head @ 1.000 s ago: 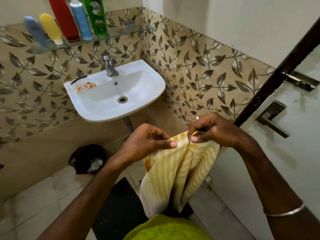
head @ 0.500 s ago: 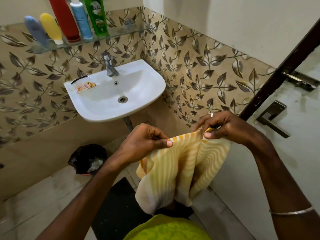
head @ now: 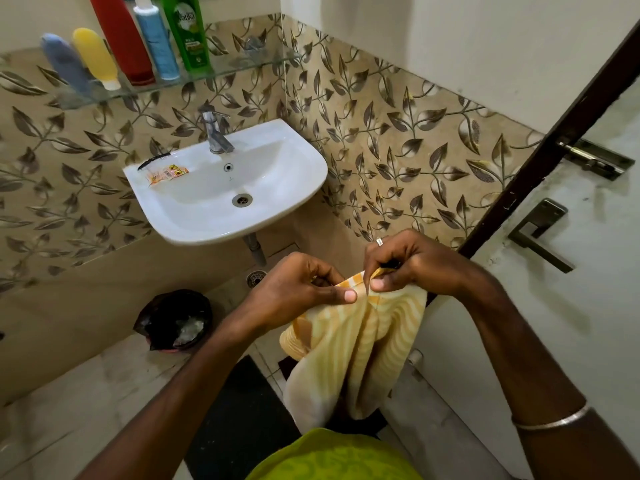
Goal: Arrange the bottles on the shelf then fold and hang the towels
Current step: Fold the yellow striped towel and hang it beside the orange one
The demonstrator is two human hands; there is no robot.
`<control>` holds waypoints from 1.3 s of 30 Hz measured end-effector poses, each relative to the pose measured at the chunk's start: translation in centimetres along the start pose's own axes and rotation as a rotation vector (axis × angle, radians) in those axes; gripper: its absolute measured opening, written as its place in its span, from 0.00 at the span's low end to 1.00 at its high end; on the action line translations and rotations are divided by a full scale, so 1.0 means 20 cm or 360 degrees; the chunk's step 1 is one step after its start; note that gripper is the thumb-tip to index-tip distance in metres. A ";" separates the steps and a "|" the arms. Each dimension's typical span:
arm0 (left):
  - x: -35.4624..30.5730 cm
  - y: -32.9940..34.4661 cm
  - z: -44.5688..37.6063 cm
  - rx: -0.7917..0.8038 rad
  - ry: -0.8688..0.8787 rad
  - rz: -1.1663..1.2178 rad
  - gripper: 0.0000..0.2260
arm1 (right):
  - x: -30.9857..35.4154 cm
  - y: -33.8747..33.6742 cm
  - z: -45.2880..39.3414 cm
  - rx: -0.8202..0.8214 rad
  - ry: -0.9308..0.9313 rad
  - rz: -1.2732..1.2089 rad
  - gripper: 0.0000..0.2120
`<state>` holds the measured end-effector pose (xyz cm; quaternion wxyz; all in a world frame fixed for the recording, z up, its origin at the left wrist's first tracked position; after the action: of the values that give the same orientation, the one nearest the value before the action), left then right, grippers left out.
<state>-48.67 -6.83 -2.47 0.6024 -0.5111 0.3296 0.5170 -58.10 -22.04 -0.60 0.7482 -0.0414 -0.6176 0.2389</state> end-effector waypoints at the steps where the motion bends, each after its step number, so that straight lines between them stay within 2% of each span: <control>1: 0.00 0.00 0.01 0.0011 -0.0022 0.0016 0.09 | 0.00 -0.02 0.01 -0.0012 0.0012 0.0009 0.05; 14: 0.06 -0.05 0.07 -0.0072 -0.0095 0.0097 0.08 | -0.04 -0.21 0.16 -0.0289 0.0149 0.0002 0.06; 17: 0.03 -0.06 0.06 -0.0089 0.0016 0.0062 0.07 | -0.04 -0.18 0.16 -0.0209 0.0145 0.0007 0.05; 23: -0.03 -0.03 0.02 -0.0088 0.0205 0.0004 0.05 | 0.00 0.04 0.02 0.0118 0.0124 0.0081 0.06; 32: 0.05 0.03 0.00 -0.0259 0.0054 0.0326 0.07 | -0.01 0.04 -0.03 0.0016 0.0075 0.0111 0.02; 36: 0.04 0.05 0.00 -0.0207 0.0073 0.0345 0.11 | 0.00 -0.02 -0.01 -0.0060 0.0083 0.0078 0.02; 39: 0.05 0.04 0.02 -0.0077 0.0016 0.0288 0.13 | -0.01 -0.08 0.04 -0.0118 0.0080 0.0070 0.03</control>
<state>-49.24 -6.29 -3.49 0.5392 -0.4962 0.3647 0.5745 -58.40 -23.65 0.03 0.7560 -0.0887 -0.6060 0.2309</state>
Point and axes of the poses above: each hand's wrist, its own z-axis away from the middle knuckle, its own y-axis out of the palm, x = y × z, the point moved 5 cm from there along -z, towards the middle knuckle, and after that the axes turned 14 degrees about x, right-handed, at the moved point
